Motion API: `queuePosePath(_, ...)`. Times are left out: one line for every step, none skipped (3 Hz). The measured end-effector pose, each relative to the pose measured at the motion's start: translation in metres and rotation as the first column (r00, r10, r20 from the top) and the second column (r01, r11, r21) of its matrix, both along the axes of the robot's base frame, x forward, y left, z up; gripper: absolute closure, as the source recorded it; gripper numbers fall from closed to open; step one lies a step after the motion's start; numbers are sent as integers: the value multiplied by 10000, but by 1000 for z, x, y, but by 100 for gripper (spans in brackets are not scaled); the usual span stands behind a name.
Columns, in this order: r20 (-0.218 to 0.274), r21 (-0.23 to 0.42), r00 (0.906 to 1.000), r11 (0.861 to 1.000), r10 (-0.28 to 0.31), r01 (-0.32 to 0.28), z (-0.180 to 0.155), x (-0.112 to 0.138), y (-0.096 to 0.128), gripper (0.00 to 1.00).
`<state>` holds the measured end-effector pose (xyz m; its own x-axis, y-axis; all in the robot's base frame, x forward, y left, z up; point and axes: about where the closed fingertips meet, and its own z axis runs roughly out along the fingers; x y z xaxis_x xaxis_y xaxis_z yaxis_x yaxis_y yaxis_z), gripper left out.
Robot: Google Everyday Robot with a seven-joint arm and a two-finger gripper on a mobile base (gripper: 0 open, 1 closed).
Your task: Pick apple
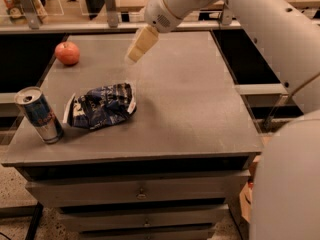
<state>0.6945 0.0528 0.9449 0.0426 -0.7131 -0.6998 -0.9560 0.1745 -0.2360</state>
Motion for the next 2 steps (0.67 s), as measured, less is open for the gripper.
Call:
queuePosePath(-34, 343, 9992, 9987, 390, -389, -5, 31, 25, 0)
queuePosePath(-80, 560, 9986, 9971, 515, -509, -14, 58, 46, 0)
